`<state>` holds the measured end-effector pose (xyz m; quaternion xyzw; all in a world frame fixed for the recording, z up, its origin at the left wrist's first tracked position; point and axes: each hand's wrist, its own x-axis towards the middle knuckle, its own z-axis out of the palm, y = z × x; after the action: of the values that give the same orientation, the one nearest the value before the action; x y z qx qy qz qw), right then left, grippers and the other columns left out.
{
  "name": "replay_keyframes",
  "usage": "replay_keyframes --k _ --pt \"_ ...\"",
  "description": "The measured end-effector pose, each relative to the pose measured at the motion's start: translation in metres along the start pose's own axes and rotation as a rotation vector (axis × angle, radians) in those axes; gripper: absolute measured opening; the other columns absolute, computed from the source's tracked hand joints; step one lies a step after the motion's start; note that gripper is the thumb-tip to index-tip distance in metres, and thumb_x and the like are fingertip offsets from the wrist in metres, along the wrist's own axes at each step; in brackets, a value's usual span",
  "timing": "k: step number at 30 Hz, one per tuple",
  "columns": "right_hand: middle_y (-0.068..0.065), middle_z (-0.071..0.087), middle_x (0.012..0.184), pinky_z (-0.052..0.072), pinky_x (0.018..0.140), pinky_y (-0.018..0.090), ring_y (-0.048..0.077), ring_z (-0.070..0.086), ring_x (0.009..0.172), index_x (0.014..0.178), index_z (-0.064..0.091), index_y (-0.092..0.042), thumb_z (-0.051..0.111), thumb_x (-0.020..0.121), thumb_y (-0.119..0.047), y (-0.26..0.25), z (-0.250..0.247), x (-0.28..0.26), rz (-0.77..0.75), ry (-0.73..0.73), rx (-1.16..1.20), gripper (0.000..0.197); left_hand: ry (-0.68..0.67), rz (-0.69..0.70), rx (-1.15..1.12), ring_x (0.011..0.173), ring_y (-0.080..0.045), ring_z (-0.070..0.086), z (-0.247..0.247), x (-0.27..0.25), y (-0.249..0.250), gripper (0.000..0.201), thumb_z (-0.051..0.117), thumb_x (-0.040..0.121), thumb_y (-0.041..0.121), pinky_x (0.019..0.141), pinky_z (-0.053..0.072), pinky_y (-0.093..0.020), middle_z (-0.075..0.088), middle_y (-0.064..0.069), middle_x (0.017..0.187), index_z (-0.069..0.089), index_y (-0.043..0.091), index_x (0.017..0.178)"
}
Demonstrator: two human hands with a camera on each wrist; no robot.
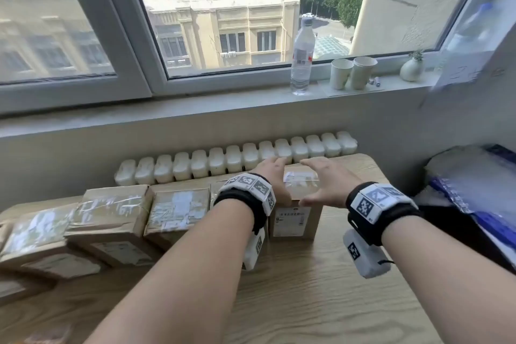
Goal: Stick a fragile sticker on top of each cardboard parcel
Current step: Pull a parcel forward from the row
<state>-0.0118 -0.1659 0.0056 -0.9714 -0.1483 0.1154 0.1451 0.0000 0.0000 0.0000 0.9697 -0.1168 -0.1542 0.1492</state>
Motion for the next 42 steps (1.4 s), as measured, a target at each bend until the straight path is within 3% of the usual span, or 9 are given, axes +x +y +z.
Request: replay_keyframes --k 3,7,11,15,20,23,26,31,42 --pt "-0.003 0.024 0.157 0.027 0.115 0.032 0.015 0.027 0.142 0.152 0.020 -0.021 0.083 0.064 -0.046 0.008 0.010 0.005 0.003 -0.083 0.007 0.111 -0.089 -0.029 0.087 0.139 -0.020 0.030 0.010 0.005 0.000 0.103 0.079 0.068 0.030 0.110 0.037 -0.038 0.031 -0.004 0.150 0.020 0.017 0.151" --pt "-0.004 0.009 0.161 0.024 0.116 0.031 0.015 0.019 0.146 0.153 0.015 -0.018 0.083 0.066 -0.042 0.019 0.022 0.008 0.020 -0.119 -0.019 0.113 -0.060 -0.040 0.132 0.136 -0.023 0.032 0.016 0.010 0.000 0.091 0.079 0.068 0.023 0.109 0.036 -0.039 0.035 -0.006 0.144 0.031 0.019 0.145" --pt "-0.002 0.014 0.159 0.033 0.110 0.032 0.018 0.029 0.141 0.152 0.017 -0.021 0.082 0.067 -0.036 0.017 0.025 0.011 0.031 -0.068 -0.016 0.108 -0.059 -0.054 0.069 0.139 -0.022 0.027 0.012 0.012 -0.002 0.101 0.079 0.070 0.021 0.112 0.033 -0.036 0.031 -0.004 0.148 0.019 0.020 0.152" --pt "-0.003 0.004 0.161 0.036 0.110 0.038 0.022 0.029 0.142 0.153 0.010 -0.026 0.083 0.066 -0.036 0.013 0.026 0.008 0.069 -0.079 -0.060 0.114 -0.037 -0.040 0.085 0.139 -0.021 0.028 0.012 0.004 0.001 0.099 0.078 0.070 0.020 0.110 0.035 -0.033 0.032 -0.003 0.148 0.022 0.018 0.151" --pt "-0.004 0.027 0.151 0.045 0.099 0.038 0.020 0.043 0.130 0.152 0.012 -0.024 0.086 0.060 -0.039 0.009 0.025 -0.008 0.133 -0.098 -0.072 0.119 -0.006 0.023 0.127 0.135 -0.020 0.035 0.013 -0.015 0.011 0.085 0.077 0.070 0.024 0.107 0.036 -0.033 0.039 -0.002 0.143 0.035 0.016 0.143" --pt "-0.005 0.029 0.148 0.048 0.094 0.035 0.020 0.048 0.123 0.151 0.015 -0.023 0.087 0.058 -0.040 0.006 0.023 -0.027 0.178 -0.101 -0.084 0.118 -0.047 0.067 0.165 0.137 -0.020 0.033 0.010 -0.029 0.020 0.096 0.079 0.069 0.025 0.107 0.037 -0.036 0.034 0.000 0.147 0.026 0.019 0.149" --pt "-0.005 0.029 0.146 0.049 0.092 0.035 0.020 0.051 0.119 0.150 0.016 -0.023 0.087 0.058 -0.039 -0.003 0.020 -0.050 0.212 -0.096 -0.098 0.117 -0.065 0.099 0.124 0.129 -0.021 0.040 0.012 -0.047 0.025 0.097 0.083 0.064 0.020 0.101 0.045 -0.036 0.037 -0.001 0.140 0.031 0.018 0.146" --pt "-0.003 0.031 0.141 0.047 0.094 0.036 0.022 0.049 0.118 0.149 0.019 -0.021 0.088 0.056 -0.036 -0.030 0.018 -0.095 0.253 -0.099 -0.124 0.117 -0.099 0.155 0.056 0.124 -0.023 0.044 0.020 -0.091 0.022 0.110 0.085 0.061 0.021 0.095 0.050 -0.039 0.034 -0.002 0.141 0.021 0.022 0.151" --pt "-0.002 0.029 0.140 0.047 0.096 0.034 0.021 0.049 0.117 0.149 0.020 -0.018 0.088 0.056 -0.037 -0.143 0.068 -0.140 0.152 -0.101 -0.092 0.117 -0.079 0.129 0.013 0.136 -0.021 0.033 0.032 -0.196 -0.075 0.118 0.086 0.061 0.034 0.108 0.040 -0.040 0.026 0.000 0.150 0.013 0.023 0.153"
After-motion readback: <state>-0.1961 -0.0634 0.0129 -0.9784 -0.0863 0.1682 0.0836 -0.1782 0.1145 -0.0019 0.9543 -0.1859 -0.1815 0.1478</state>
